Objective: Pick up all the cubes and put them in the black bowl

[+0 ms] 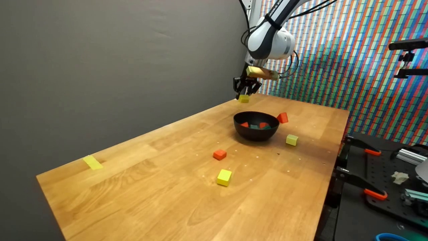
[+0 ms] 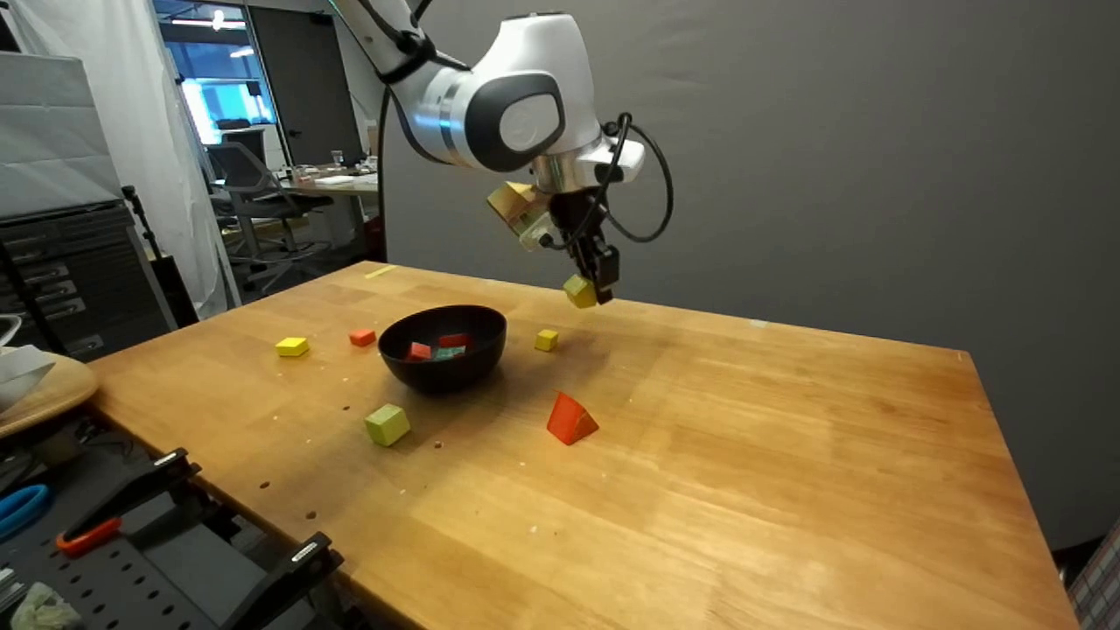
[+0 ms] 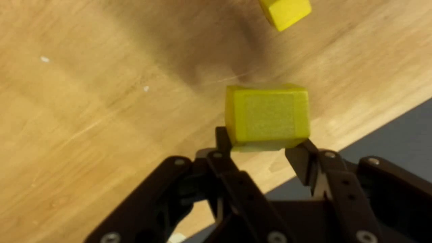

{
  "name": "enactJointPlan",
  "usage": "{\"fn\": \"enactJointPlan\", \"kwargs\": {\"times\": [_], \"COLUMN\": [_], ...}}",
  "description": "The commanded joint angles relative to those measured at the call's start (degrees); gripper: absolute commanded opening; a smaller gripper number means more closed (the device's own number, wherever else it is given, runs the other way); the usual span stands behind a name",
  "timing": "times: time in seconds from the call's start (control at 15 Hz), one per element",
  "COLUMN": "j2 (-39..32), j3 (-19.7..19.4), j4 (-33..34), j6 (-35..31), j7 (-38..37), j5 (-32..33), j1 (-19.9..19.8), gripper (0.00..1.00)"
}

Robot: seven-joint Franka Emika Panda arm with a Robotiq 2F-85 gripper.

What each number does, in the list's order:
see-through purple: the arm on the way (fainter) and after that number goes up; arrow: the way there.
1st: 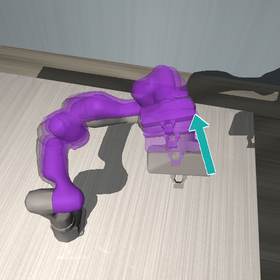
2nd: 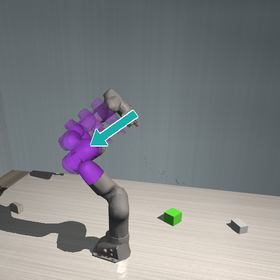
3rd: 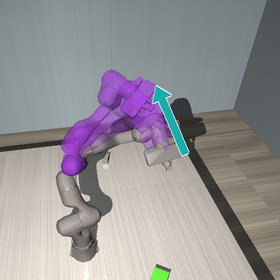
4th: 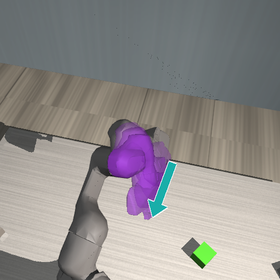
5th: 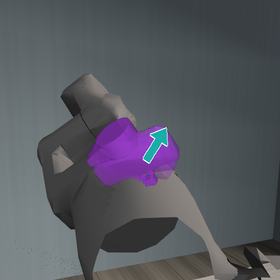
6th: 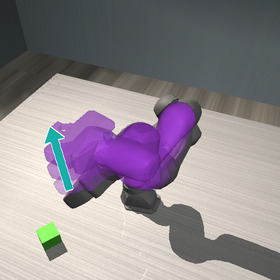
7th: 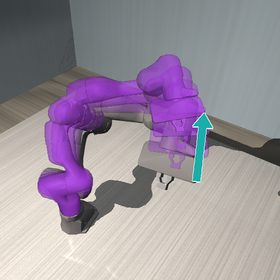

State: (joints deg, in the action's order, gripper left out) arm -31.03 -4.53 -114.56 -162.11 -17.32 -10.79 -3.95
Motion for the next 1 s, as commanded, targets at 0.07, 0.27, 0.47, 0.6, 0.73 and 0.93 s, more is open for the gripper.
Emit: {"fn": "enactJointPlan", "kwargs": {"times": [0.07, 0.27, 0.47, 0.6, 0.73, 0.93], "j2": [15.83, 18.76, 17.41, 16.39, 17.03, 21.55], "j3": [4.25, 7.04, 4.99, 3.6, 4.29, 9.25], "j4": [-13.88, -20.27, -24.54, -26.93, -29.34, -31.42], "j6": [-0.35, -1.82, -6.2, -11.47, -16.95, -18.71], "j7": [7.38, 6.34, 1.4, 0.5, 4.83, 10.58], "j5": [-0.55, -2.02, 2.62, 4.94, 6.6, 6.3], "j1": [0.93, 2.92, 6.96, 9.07, 9.57, 6.88], "gripper": [0.21, 0.21, 0.21, 0.71, 0.77, 1.0]}}
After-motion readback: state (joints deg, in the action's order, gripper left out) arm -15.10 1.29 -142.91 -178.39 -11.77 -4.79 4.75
